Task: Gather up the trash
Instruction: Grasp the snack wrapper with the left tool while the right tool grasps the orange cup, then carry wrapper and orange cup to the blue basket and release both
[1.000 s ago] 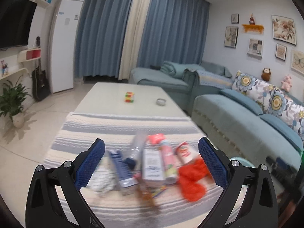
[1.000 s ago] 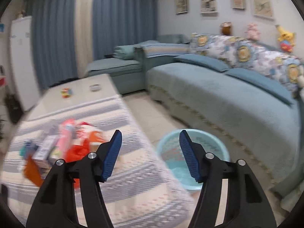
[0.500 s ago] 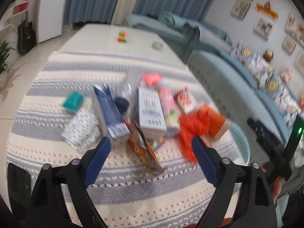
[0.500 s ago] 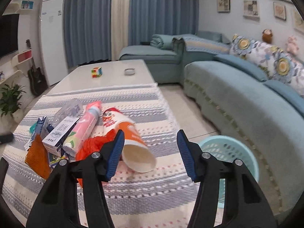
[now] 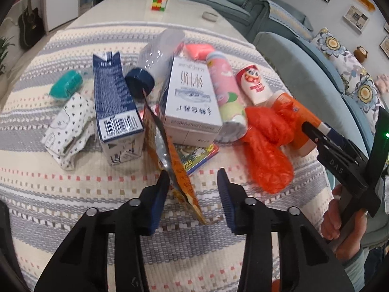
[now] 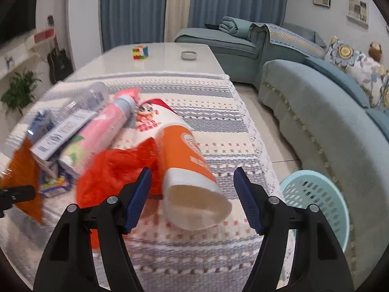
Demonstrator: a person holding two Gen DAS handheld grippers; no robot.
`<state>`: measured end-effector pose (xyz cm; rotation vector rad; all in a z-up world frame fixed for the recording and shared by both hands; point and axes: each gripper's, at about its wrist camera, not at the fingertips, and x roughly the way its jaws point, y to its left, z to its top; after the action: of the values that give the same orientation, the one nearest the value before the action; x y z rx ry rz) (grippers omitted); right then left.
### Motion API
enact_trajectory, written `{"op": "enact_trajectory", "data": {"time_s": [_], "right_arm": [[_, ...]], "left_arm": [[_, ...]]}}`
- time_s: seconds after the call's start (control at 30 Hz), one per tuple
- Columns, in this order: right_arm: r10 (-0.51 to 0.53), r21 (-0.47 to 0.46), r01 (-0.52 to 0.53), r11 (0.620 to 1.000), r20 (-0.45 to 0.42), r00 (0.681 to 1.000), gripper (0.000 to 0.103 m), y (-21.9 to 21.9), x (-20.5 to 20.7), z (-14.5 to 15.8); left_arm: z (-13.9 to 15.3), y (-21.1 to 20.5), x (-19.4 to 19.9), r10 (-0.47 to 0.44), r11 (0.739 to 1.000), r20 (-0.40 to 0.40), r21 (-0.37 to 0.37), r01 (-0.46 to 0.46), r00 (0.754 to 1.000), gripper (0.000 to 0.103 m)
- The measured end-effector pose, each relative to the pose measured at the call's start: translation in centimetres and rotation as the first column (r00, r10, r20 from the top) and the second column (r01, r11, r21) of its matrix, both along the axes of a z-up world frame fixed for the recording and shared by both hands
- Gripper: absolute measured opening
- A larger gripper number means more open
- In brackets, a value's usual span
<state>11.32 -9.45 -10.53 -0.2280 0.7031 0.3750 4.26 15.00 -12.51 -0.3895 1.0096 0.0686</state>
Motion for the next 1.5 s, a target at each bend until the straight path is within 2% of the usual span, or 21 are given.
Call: {"op": "enact_trajectory", "data": {"time_s": [0.07,0.13,0.2,0.23,0.3,0.37,0.47,0.53,0.67,0.77,0.97,1.03,1.13,1.27,1.3,1.37,1.43,1.5], "right_arm": [[0.001,-0.007,-0.001,1.0,-0.01,1.0,0.065,-0.1,0.7,-0.6],[-0.006,-0.009,0.006,1.0,-0.017,1.0,0.057,-0.3,1.3,-1.0],[-0.005,-0.01,0.005,1.0,-0.014,1.0,0.054,-0.4,1.5,-1.1],[0.0,-0.005,0.0,1.0,-0.009,1.0,0.051,-0.5,1.6,-1.1],[0.01,0.012,-0.01,1.0,-0.01,1.0,0.035,-0.7,1.6,-0.9],[0.005,0.026,-0.004,1.0,-0.011,1.0,0.034,-1.0,1.6,-0.7],[0.004,0.054,-0.004,0.999,-0.012,1.0,0.031,-1.6,1.3,-0.3],[0.0,0.072,0.0,0.997,0.001,1.0,0.031,-2.2,0.8,0.2],[-0.014,0.118,0.009,0.993,0.042,0.999,0.031,-3.8,-0.5,2.2],[-0.045,0.145,0.032,0.989,0.09,0.995,0.031,-6.0,-1.6,4.3],[-0.189,0.192,0.155,0.969,0.174,0.966,0.031,-12.9,-3.2,8.3],[-0.247,0.187,0.212,0.959,0.19,0.95,0.031,-15.1,-3.4,8.9],[-0.341,0.182,0.314,0.932,0.145,0.929,0.031,-18.9,-3.0,8.8],[-0.438,0.208,0.418,0.884,0.059,0.897,0.031,-23.2,-2.6,7.1],[-0.457,0.203,0.441,0.874,0.04,0.888,0.031,-23.9,-2.5,6.4],[-0.487,0.187,0.481,0.856,-0.019,0.873,0.031,-25.1,-1.9,4.4],[-0.507,0.167,0.512,0.843,-0.074,0.859,0.032,-25.9,-1.6,2.2],[-0.518,0.153,0.533,0.832,-0.13,0.845,0.032,-26.5,-1.3,-0.4]], "left_arm": [[-0.3,0.3,0.0,0.024,1.0,-0.002,0.01,-0.024,1.0,0.037],[-0.4,0.5,-0.1,0.033,0.999,0.006,0.011,-0.033,0.999,0.037],[-0.5,0.6,-0.1,0.028,1.0,0.007,0.008,-0.028,1.0,0.024],[-0.6,0.5,-0.1,0.025,1.0,0.002,0.013,-0.025,1.0,0.013],[-0.4,0.3,-0.2,0.025,0.999,0.005,0.025,-0.025,1.0,0.008],[0.4,-0.1,-0.6,0.013,0.999,0.042,0.052,-0.015,0.999,0.002],[1.9,-1.4,-1.4,-0.023,0.996,0.087,0.09,0.015,0.996,0.0],[3.4,-2.2,-2.2,-0.061,0.995,0.155,0.082,0.049,0.986,0.0],[7.2,-4.7,-3.7,-0.176,0.984,0.313,0.076,0.16,0.933,0.0],[9.7,-7.0,-3.7,-0.241,0.971,0.381,0.101,0.219,0.893,0.0],[13.3,-13.2,-0.7,-0.361,0.932,0.458,0.148,0.331,0.813,0.0],[14.1,-15.9,1.0,-0.412,0.911,0.474,0.186,0.369,0.778,0.0],[14.5,-19.5,3.6,-0.463,0.884,0.474,0.194,0.424,0.748,0.0],[12.7,-24.2,8.4,-0.528,0.843,0.424,0.158,0.514,0.736,0.0],[11.6,-25.7,9.8,-0.557,0.823,0.395,0.142,0.551,0.73,0.0],[9.3,-27.6,11.6,-0.585,0.804,0.341,0.119,0.583,0.736,0.0],[6.0,-30.0,13.1,-0.631,0.767,0.27,0.083,0.636,0.727,0.0],[3.4,-31.5,13.9,-0.663,0.744,0.21,0.076,0.664,0.719,0.0]]}}
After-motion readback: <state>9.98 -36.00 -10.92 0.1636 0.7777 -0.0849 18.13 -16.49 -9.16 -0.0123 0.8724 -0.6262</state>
